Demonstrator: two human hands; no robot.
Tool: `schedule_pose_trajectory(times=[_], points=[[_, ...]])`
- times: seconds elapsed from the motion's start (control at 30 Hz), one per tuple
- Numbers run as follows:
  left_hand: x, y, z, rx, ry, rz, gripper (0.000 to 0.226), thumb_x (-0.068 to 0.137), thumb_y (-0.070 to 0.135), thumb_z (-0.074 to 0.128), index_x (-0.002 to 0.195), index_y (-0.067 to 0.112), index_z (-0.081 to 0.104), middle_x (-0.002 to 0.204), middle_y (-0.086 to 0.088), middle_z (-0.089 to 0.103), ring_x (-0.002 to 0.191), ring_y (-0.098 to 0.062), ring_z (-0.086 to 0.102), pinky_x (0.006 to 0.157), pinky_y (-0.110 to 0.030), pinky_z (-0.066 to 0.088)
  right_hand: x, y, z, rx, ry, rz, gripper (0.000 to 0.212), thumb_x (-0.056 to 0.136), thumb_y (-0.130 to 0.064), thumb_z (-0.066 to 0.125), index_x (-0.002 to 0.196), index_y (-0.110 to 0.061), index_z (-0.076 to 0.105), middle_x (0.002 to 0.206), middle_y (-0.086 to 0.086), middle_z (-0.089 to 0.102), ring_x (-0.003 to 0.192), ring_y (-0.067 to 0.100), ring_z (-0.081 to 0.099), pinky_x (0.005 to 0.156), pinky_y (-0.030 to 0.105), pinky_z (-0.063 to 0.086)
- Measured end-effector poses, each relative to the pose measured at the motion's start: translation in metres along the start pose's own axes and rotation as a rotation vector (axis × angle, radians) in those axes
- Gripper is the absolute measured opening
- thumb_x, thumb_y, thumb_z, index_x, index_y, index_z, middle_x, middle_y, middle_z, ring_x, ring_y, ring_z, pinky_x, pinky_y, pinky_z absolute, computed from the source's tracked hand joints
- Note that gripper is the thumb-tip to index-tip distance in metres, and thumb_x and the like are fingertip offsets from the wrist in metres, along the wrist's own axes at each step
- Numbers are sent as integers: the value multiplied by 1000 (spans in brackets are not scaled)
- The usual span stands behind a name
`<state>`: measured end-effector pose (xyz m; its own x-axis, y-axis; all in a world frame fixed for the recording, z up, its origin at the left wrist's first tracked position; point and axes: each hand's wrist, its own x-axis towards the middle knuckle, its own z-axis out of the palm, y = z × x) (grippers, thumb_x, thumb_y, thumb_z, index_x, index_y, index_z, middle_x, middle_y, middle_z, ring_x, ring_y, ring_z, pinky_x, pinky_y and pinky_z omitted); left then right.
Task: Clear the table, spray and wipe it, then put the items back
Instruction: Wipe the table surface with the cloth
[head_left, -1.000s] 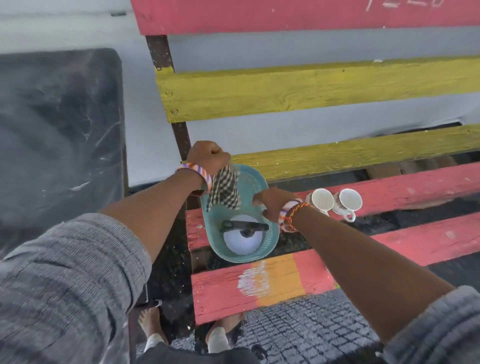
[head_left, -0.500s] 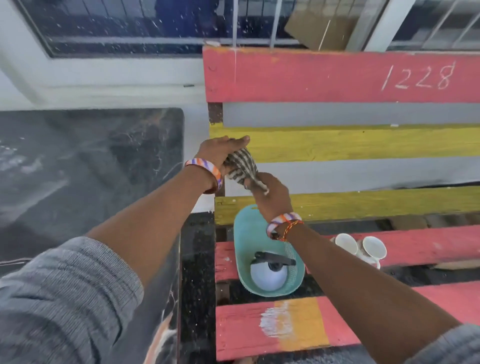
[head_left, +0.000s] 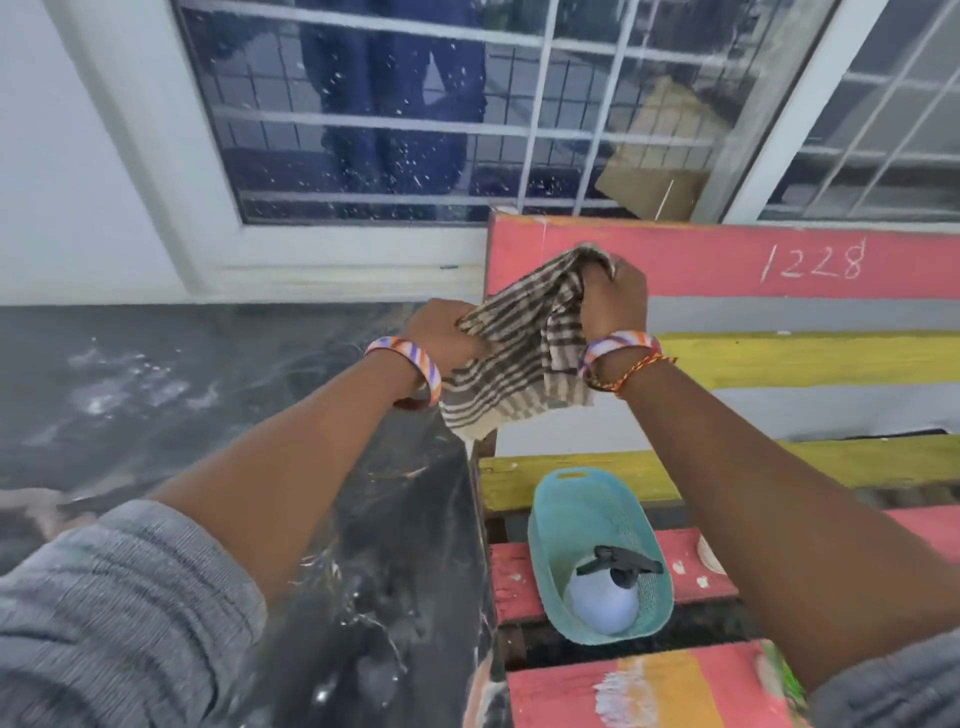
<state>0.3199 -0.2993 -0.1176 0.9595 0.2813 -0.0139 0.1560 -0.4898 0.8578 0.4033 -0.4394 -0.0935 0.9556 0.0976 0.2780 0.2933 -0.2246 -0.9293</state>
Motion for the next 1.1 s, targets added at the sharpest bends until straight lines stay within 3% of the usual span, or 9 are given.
schedule_pose_trajectory(times=[0.13,0.27,0.37,0.47,0.6,0.73,0.87,0.93,1.1], points=[[-14,5,-44,77,101,54,31,86,27,63,61,14,51,57,-5,45,52,-10,38,46,-10,31,-2,-39,15,51,76,9,22,93,-8,44,94,-5,66,86,9,55,80,15,47,60,24,33],[-31,3,-89,286,284,93,37,93,33,51,63,13,44,61,-3,44,65,-22,44,66,-31,32,0,-61,35,-128,-96,96,37,84,-28,49,84,7,62,86,28,63,84,38,62,82,46,52],[-41,-15,-115,385,308,115,32,92,34,51,91,5,63,93,-18,64,98,-32,58,79,-31,38,-14,-66,42,-392,-199,143,49,90,-40,41,58,-4,46,69,24,58,69,35,62,61,40,53],[-57,-29,-134,512,180,101,37,91,36,54,104,3,65,108,-17,67,105,-33,58,82,-29,39,-34,-60,60,-65,-373,512,33,100,-25,38,78,-5,52,43,7,58,31,11,56,42,21,52],[-75,-27,-157,567,140,87,34,87,32,60,112,10,67,118,-8,67,110,-25,57,92,-28,41,-45,-51,98,256,-427,667,34,102,-11,29,128,4,44,119,27,60,114,33,60,96,46,43],[-77,-23,-154,516,-113,126,34,85,36,62,109,13,67,97,-2,68,87,-18,60,82,-26,43,-43,-45,113,553,-403,702,26,101,-16,31,93,-10,55,82,11,69,86,25,66,54,33,59],[-56,-76,-120,401,-416,-145,30,71,42,76,92,22,70,83,-4,75,66,-14,70,77,-37,59,-45,-11,101,-579,-397,507,28,99,-14,35,119,-3,51,105,15,60,101,22,56,83,23,45],[-63,-76,-108,357,-435,-100,24,83,30,66,103,18,68,94,-4,73,77,-11,67,81,-32,56,-54,1,93,-903,-373,400,26,100,-15,31,88,-8,53,80,6,44,78,17,49,66,19,38],[-72,-121,-109,470,-33,-205,22,87,28,59,91,10,71,103,-10,72,99,-27,65,86,-30,49,-102,28,117,-565,-238,496,41,95,-28,43,125,0,48,132,22,51,121,36,50,99,42,45]])
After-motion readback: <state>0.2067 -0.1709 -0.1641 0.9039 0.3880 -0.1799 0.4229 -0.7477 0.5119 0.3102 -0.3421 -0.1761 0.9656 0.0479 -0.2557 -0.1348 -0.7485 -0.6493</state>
